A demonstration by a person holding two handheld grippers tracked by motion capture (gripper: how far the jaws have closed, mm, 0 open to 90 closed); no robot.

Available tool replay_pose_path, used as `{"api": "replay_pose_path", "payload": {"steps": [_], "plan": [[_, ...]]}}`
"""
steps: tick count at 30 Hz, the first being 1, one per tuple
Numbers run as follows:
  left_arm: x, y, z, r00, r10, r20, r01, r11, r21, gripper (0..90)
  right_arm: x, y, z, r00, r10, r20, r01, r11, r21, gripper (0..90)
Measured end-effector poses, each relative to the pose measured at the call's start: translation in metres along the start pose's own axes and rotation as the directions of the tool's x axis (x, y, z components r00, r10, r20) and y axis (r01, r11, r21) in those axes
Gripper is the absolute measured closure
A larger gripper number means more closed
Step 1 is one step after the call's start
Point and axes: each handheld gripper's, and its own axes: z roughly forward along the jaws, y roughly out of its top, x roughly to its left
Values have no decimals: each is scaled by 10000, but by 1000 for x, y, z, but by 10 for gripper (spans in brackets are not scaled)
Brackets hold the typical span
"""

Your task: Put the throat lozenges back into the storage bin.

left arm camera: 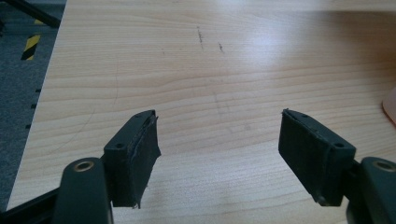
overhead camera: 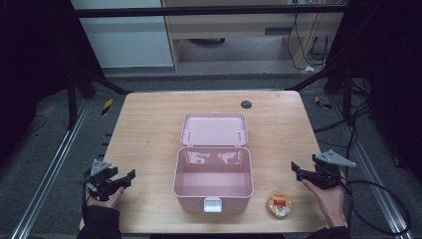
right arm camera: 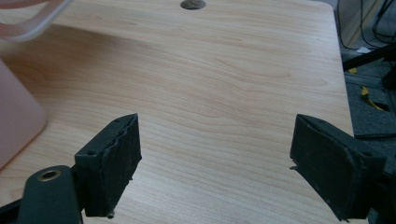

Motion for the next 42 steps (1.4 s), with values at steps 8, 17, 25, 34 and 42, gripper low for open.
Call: {"api": "replay_pose_path", "payload": {"steps": [8, 17, 25, 34, 42], "plan": [[-2, 0, 1, 10000, 81, 4, -81, 9998, 171, 296, 6, 13, -4, 9942, -804, -707, 847, 9946, 598, 167], [-5, -2, 6, 9996, 270, 71, -273, 9987, 438, 296, 15, 30, -12, 9813, -1423, -1297, 1530, 9853, 764, 151], [-8, -2, 8, 9989, 457, 119, -463, 9974, 554, 296, 28, 50, -18, 9496, -2415, -2000, 2647, 9593, 982, 126], [-10, -3, 9, 9981, 581, 219, -593, 9963, 622, 296, 35, 59, -24, 9147, -3195, -2475, 3574, 9254, 1264, 116], [-12, -3, 10, 9971, 722, 251, -739, 9946, 723, 297, 40, 60, -24, 8773, -3657, -3108, 4310, 8851, 1753, 114]]}}
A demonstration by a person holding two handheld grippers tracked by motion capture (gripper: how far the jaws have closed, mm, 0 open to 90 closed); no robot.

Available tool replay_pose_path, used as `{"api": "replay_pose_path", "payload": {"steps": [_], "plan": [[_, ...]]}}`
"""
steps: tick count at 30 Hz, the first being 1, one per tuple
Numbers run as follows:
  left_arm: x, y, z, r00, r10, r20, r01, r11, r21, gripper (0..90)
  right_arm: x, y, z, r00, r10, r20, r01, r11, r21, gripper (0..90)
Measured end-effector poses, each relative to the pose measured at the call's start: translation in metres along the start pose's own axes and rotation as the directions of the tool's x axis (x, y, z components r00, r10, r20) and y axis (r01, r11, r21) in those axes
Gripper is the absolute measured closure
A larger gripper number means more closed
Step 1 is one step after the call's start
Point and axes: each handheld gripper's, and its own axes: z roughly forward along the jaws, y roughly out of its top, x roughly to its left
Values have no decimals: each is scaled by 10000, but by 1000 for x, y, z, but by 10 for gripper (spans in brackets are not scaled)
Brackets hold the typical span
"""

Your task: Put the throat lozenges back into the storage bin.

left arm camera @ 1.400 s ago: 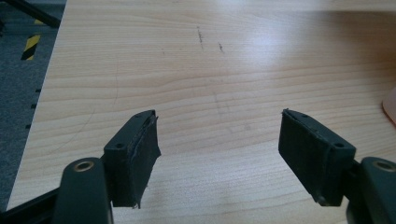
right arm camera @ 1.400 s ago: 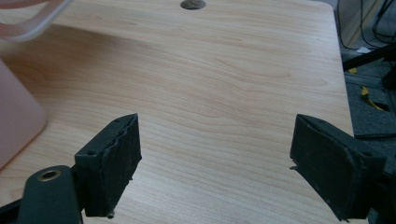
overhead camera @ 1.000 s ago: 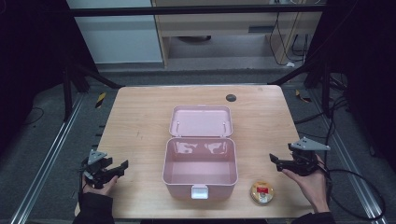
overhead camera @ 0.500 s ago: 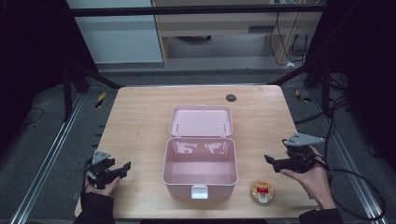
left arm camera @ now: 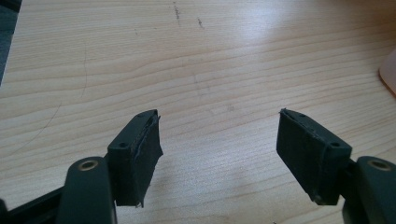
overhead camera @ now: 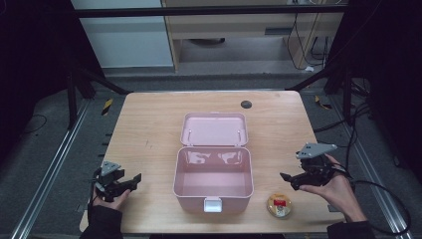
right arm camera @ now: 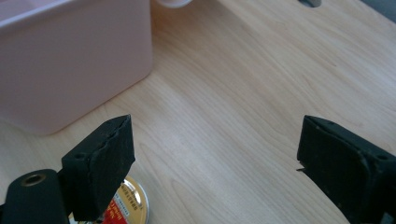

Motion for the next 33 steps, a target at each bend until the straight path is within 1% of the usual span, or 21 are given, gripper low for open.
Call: {"api": "replay_pose_path", "payload": {"steps": [2, 3, 4, 5, 6, 8, 10, 12, 16, 17, 18, 20, 24, 26, 29, 30, 31, 33], "plan": [[0, 0, 0, 10000, 33, -1, -33, 10000, 21, 297, 1, 0, 0, 10000, -68, -68, 68, 10000, 64, 114], [-1, 0, 1, 10000, 36, 18, -36, 10000, 25, 297, 2, 1, 0, 9995, -208, -217, 213, 9995, 235, 112], [-1, 0, 1, 10000, 36, 18, -36, 10000, 25, 297, 2, 1, 0, 9995, -208, -217, 213, 9995, 235, 112], [-1, 0, 1, 10000, 61, 47, -61, 10000, 44, 297, 3, 2, 1, 9988, -349, -343, 362, 9987, 363, 112], [-1, 0, 1, 10000, 61, 47, -61, 10000, 44, 297, 3, 2, 1, 9988, -349, -343, 362, 9987, 363, 112], [-2, 0, 2, 9999, 100, 67, -100, 9999, 61, 297, 6, 3, 1, 9973, -515, -529, 545, 9968, 585, 108], [-2, 0, 2, 9999, 135, 69, -135, 9999, 88, 297, 6, 3, 1, 9969, -565, -541, 599, 9961, 644, 107], [-3, 0, 2, 9999, 121, 77, -121, 9999, 84, 296, 9, 4, 1, 9943, -780, -723, 839, 9929, 839, 104], [-3, 0, 2, 9998, 167, 85, -168, 9998, 113, 296, 11, 4, 1, 9926, -887, -826, 962, 9912, 911, 104], [-3, 0, 2, 9997, 201, 100, -203, 9997, 151, 296, 13, 5, 0, 9909, -996, -910, 1086, 9890, 1007, 104], [-3, 0, 2, 9997, 201, 100, -203, 9997, 151, 296, 13, 5, 0, 9909, -996, -910, 1086, 9890, 1007, 104], [-4, 0, 3, 9998, 180, 113, -182, 9997, 149, 296, 16, 5, 1, 9878, -1148, -1053, 1264, 9858, 1104, 104], [-4, 0, 3, 9997, 204, 117, -206, 9996, 170, 296, 19, 6, 2, 9850, -1277, -1164, 1419, 9822, 1231, 104], [-4, 0, 3, 9997, 219, 127, -221, 9996, 170, 296, 22, 6, 2, 9815, -1420, -1287, 1589, 9783, 1328, 104], [-5, 0, 3, 9997, 210, 125, -213, 9996, 170, 296, 24, 6, 3, 9807, -1433, -1327, 1615, 9771, 1384, 104], [-5, 0, 3, 9997, 212, 129, -214, 9996, 175, 296, 25, 6, 3, 9797, -1499, -1333, 1684, 9756, 1408, 104], [-5, 0, 3, 9997, 220, 130, -223, 9996, 170, 296, 27, 5, 4, 9765, -1595, -1448, 1808, 9723, 1483, 104], [-5, 0, 3, 9996, 228, 136, -230, 9996, 173, 296, 28, 5, 4, 9751, -1660, -1469, 1881, 9703, 1524, 104]]}}
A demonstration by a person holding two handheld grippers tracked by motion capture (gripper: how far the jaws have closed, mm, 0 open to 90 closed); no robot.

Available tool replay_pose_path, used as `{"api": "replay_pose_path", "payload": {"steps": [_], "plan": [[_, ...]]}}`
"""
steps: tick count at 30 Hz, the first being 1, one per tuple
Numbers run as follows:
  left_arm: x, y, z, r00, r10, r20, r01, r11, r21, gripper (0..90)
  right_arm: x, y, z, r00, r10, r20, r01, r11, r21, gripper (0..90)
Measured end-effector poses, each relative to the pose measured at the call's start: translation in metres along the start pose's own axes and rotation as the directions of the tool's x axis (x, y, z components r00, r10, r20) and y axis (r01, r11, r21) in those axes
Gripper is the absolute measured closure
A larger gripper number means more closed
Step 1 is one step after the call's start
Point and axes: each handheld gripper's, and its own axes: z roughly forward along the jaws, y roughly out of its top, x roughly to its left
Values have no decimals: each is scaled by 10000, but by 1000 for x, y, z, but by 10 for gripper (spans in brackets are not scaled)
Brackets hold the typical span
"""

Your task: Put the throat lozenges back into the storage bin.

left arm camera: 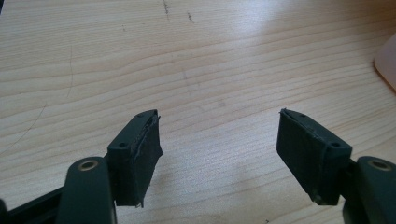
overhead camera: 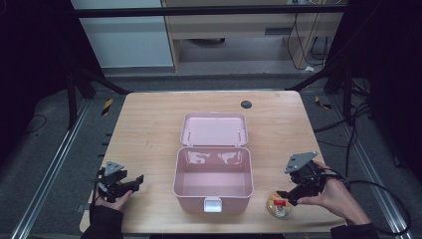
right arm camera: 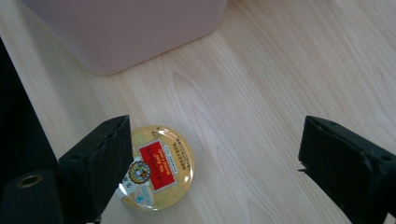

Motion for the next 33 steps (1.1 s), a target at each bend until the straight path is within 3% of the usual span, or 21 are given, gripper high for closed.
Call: {"api": "replay_pose_path", "payload": {"steps": [13, 20, 33], "plan": [[-1, 0, 1, 10000, 6, 24, -6, 10000, 15, 296, 16, -2, 12, 9973, -627, -389, 654, 9952, 723, 107], [-1, 0, 1, 10000, 5, 31, -5, 10000, 6, 296, 24, -4, 20, 9913, -1122, -693, 1204, 9844, 1281, 122], [-1, 0, 1, 10000, 33, 19, -33, 10000, 32, 295, 29, -12, 31, 9823, -1471, -1161, 1648, 9731, 1613, 131]]}}
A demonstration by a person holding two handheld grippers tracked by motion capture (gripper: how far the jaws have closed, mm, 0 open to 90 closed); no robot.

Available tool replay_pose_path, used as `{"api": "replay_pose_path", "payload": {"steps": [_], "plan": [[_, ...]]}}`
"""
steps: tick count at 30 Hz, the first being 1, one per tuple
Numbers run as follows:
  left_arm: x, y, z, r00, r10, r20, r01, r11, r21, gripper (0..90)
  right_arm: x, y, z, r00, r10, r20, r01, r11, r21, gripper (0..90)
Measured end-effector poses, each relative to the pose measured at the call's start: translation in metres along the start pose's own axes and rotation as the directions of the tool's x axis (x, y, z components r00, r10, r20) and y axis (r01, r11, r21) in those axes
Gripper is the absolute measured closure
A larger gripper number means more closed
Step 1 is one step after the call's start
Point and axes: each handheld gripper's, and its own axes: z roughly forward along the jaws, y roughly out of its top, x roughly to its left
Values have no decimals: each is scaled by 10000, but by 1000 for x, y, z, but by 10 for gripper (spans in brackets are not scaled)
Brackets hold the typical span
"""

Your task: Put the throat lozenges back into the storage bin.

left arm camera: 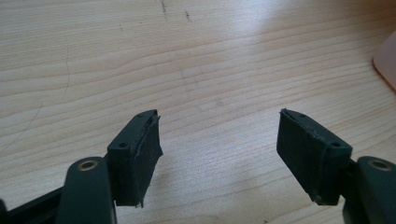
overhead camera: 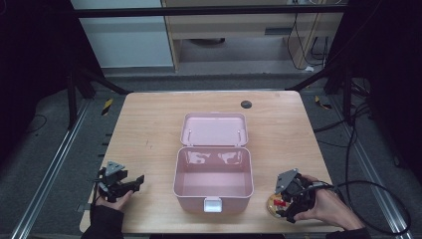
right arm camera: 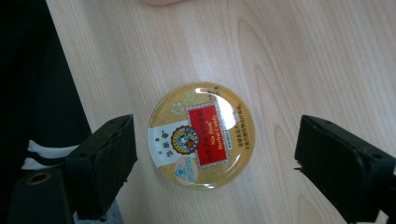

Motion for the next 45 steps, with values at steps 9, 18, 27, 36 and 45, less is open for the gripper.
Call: {"api": "replay_pose_path", "payload": {"steps": [9, 18, 27, 36, 45], "plan": [[0, 0, 0, 10000, -8, 1, 8, 10000, 1, 295, 2, 1, 8, 9990, -430, -137, 435, 9982, 409, 122], [1, 0, 0, 10000, -14, 7, 14, 10000, 7, 295, 1, -1, 18, 9987, -378, -355, 402, 9968, 690, 117], [1, 0, 0, 10000, 12, -11, -12, 10000, 36, 295, -1, -7, 33, 9981, -333, -516, 375, 9959, 827, 114], [1, 0, 0, 10000, 0, 2, 0, 10000, 30, 295, -1, -4, 41, 9966, -413, -717, 489, 9930, 1075, 143], [1, 0, 0, 10000, 7, 7, -7, 10000, 27, 296, -2, -3, 46, 9958, -498, -775, 602, 9885, 1389, 192]]}}
